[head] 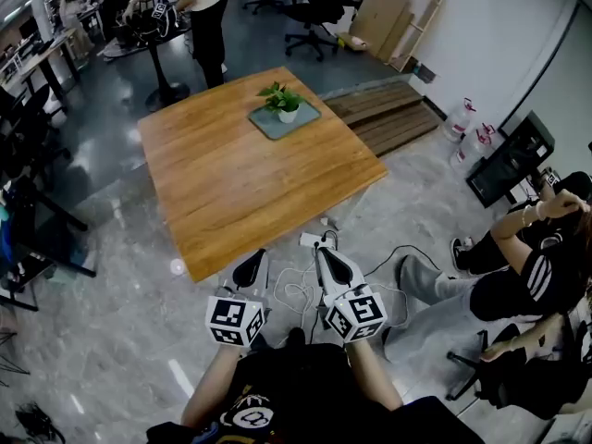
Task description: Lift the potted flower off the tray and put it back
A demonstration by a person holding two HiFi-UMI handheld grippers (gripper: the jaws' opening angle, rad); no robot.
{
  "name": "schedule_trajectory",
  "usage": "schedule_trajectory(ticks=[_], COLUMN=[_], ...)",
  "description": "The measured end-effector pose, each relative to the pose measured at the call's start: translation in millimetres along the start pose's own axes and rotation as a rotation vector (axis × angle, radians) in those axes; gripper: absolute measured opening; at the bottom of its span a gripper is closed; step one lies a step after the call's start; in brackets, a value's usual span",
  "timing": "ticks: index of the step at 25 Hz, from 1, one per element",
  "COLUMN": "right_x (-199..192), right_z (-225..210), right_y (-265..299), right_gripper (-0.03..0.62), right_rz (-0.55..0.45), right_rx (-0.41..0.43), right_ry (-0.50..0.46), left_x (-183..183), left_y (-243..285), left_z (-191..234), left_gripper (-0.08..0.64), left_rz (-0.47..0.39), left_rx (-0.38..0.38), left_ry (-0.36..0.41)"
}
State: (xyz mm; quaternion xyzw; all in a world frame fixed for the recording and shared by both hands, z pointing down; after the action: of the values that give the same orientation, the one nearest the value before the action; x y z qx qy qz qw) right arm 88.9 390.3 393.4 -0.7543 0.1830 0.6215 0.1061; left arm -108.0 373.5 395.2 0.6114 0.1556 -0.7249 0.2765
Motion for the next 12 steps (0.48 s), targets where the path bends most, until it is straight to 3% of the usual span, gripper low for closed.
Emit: schedule_trajectory(ticks=[6,12], right_x=[-2.7,-15.5], right_z=[-18.0,-19.6], right_y=[2.4,5.7], right_gripper=[0.0,-0.001], right_rz=[-0.036,0.009], right_rx=[-0.018,-0.072], right_ry=[0.036,0.059], left_x=[-1.0,-7.2], left_y=[0.3,0.3], left_z=[18.2,44.1], left_gripper=[-0.003,-0.003], left_rz=[0.0,0.009], left_rx=[0.009,-0.001], left_ry=[-0.016,-0.028])
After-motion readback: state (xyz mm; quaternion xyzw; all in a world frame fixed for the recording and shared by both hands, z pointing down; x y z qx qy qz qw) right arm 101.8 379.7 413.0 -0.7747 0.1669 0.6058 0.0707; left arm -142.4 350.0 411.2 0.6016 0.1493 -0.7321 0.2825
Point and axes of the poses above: the fingertips, and each gripper's own axes: y forward along the fingers, z to its left, x out of its top, the point moved 8 cm from there along -y, backward along the fingers, and after that the axes turned 3 degrees about -z, right-handed, at the moved point
